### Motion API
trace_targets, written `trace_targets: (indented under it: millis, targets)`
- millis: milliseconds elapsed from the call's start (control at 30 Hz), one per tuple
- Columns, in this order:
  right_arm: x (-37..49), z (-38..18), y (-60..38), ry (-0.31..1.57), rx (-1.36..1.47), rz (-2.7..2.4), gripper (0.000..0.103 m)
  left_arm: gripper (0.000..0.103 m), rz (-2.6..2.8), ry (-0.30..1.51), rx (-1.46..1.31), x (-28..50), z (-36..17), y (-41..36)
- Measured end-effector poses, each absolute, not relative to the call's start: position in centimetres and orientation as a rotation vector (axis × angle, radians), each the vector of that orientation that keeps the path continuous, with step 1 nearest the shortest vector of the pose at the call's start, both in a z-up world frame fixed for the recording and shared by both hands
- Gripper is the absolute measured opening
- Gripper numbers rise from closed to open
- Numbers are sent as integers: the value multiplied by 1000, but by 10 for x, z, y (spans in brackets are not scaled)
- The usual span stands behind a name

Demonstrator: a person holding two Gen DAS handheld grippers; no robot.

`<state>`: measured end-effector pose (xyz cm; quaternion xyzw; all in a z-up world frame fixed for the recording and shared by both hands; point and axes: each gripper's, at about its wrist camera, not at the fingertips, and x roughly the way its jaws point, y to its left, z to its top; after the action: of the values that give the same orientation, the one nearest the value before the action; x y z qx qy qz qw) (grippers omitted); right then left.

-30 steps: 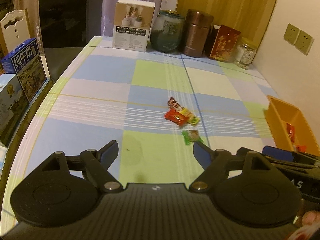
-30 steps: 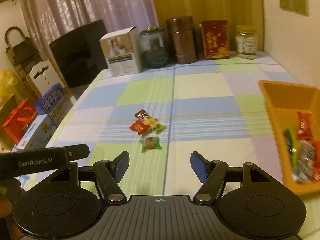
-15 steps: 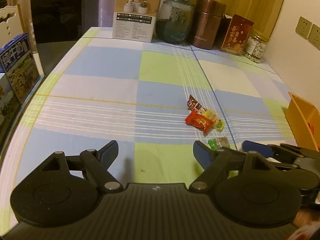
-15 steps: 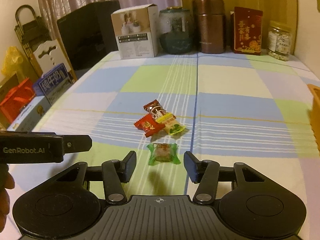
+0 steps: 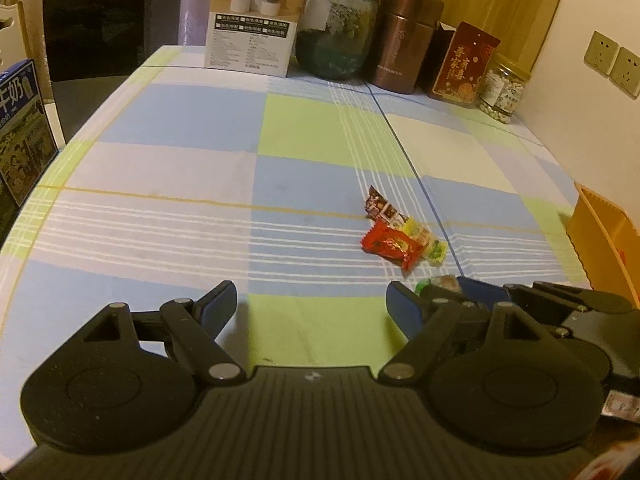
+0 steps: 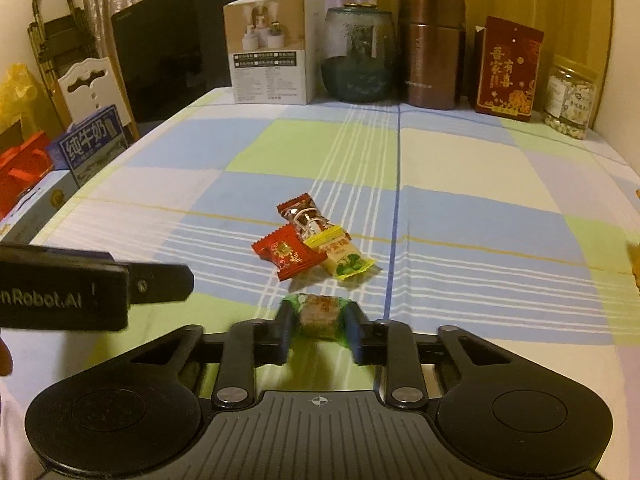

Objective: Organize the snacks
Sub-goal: 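Grasp the green-wrapped candy with the right gripper, then grasp the red-wrapped candy with the left gripper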

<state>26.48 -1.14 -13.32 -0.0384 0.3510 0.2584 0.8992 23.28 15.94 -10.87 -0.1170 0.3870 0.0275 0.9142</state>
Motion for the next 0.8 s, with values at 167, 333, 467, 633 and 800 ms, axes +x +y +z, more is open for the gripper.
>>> trace_targets:
  millis: [167, 333, 467, 633, 800]
  targets:
    - [266, -118, -28, 690, -55, 512, 25, 80, 33, 792, -232, 243, -110, 148]
    - [272, -108, -55, 677, -61, 456, 25, 78, -34, 778, -213, 262, -112, 134]
    - [276, -108, -77, 688, -39, 415, 25, 70, -92, 786, -142, 282, -118, 124]
    - [279, -108, -89, 697, -4, 398, 25, 65, -181, 797, -10, 300, -127, 112]
    - [278, -106, -90, 697, 13, 413, 25, 52, -219, 806, 35, 309, -130, 109]
